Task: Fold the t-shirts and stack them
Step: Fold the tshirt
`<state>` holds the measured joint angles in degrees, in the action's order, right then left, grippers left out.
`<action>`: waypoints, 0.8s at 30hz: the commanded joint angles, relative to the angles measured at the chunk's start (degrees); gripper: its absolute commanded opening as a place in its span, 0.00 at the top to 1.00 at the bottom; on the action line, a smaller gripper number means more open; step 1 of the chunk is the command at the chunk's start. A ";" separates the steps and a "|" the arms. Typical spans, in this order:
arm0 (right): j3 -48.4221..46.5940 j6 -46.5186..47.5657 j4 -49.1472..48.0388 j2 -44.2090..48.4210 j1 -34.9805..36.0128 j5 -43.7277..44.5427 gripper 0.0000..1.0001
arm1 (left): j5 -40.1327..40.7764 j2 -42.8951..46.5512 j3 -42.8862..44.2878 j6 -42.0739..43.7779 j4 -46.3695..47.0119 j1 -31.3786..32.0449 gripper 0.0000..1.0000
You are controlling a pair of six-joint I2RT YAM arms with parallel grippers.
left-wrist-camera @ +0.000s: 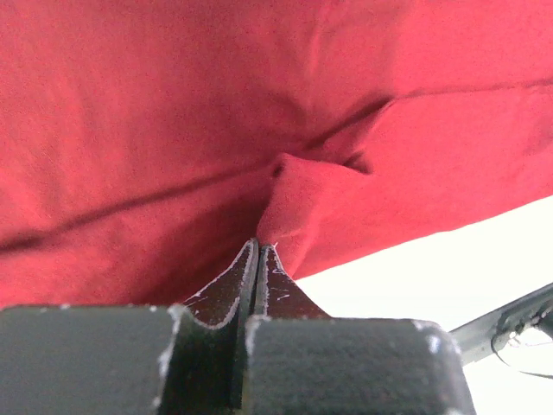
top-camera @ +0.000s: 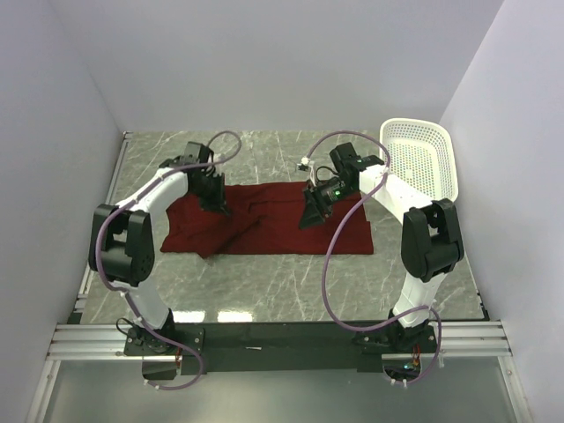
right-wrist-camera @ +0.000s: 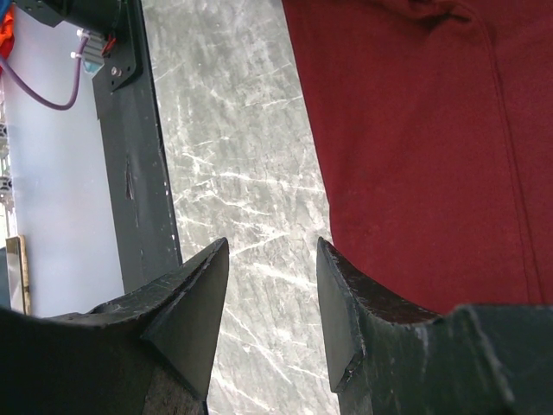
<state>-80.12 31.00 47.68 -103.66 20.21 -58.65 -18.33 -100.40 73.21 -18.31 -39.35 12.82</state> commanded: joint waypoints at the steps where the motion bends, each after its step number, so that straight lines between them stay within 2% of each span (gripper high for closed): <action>1: -0.92 0.90 0.31 1.79 -0.78 -2.08 0.48 | 2.33 -1.99 7.89 3.10 -2.21 0.98 0.99; 13: -0.92 1.43 0.83 1.88 -1.75 -2.69 0.48 | 15.50 -13.76 25.56 6.88 -7.92 3.44 0.99; 17: -1.01 1.60 0.92 1.70 -1.84 -2.78 0.48 | 18.15 -14.65 26.99 7.06 -8.29 4.58 0.99; 24: -1.27 1.87 1.54 1.35 -2.01 -2.69 0.48 | 15.78 -12.81 24.36 6.27 -6.44 5.90 0.99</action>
<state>-80.14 31.70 48.56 -103.66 18.70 -59.61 -2.13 -115.59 97.51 -12.73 -46.54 17.82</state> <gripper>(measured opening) 0.524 0.013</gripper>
